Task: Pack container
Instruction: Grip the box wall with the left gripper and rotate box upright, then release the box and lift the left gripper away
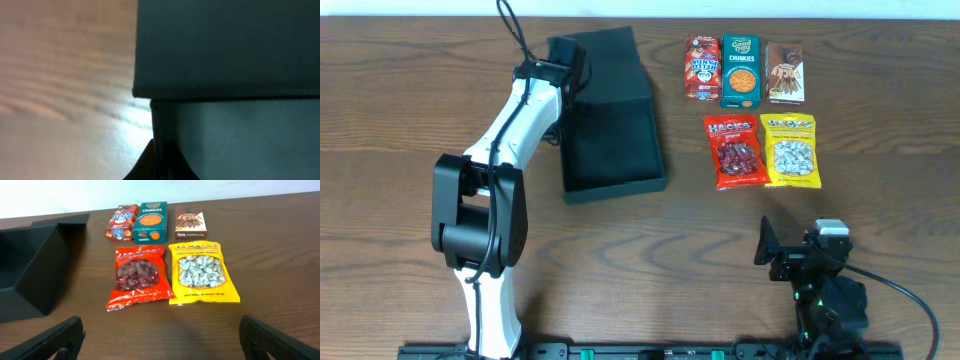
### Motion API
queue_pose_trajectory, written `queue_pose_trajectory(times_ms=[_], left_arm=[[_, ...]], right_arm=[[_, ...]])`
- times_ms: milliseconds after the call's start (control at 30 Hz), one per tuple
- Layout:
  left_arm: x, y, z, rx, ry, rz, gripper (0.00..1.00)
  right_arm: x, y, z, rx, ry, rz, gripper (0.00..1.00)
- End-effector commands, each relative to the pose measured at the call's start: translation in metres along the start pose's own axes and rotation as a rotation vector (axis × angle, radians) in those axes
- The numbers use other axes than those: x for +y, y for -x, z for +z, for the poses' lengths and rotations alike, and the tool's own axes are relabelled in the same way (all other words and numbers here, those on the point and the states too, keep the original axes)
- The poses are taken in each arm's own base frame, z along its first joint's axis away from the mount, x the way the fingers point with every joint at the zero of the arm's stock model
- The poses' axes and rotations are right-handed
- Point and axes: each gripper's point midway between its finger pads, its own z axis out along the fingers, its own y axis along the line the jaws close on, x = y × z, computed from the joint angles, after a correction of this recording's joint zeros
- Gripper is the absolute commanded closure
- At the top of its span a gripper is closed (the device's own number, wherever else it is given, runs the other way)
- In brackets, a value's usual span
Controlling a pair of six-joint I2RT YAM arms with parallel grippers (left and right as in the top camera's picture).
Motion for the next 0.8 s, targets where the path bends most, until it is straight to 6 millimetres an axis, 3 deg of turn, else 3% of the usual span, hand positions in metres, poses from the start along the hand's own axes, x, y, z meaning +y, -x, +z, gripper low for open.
queue_pose_trajectory(times_ms=[0, 200, 400, 567, 667, 767], left_arm=[[0.008, 0.006, 0.007, -0.016, 0.048, 0.197, 0.94], [0.005, 0.016, 0.007, -0.056, 0.042, 0.233, 0.93], [0.002, 0.012, 0.007, -0.04, 0.017, 0.233, 0.77], [-0.006, 0.003, 0.007, -0.005, -0.032, 0.132, 0.78], [-0.009, -0.001, 0.007, 0.014, -0.054, 0.094, 0.9], [-0.008, -0.004, 0.007, 0.029, -0.05, 0.055, 0.94]], right_arm=[[-0.001, -0.001, 0.001, 0.0, -0.005, -0.008, 0.01], [-0.001, -0.001, 0.001, 0.0, -0.005, -0.008, 0.01], [-0.001, -0.001, 0.001, 0.0, -0.005, -0.008, 0.01], [-0.001, -0.001, 0.001, 0.0, -0.004, -0.008, 0.01], [-0.001, -0.001, 0.001, -0.001, -0.005, -0.008, 0.01], [-0.001, -0.001, 0.001, 0.0, -0.005, -0.008, 0.01]])
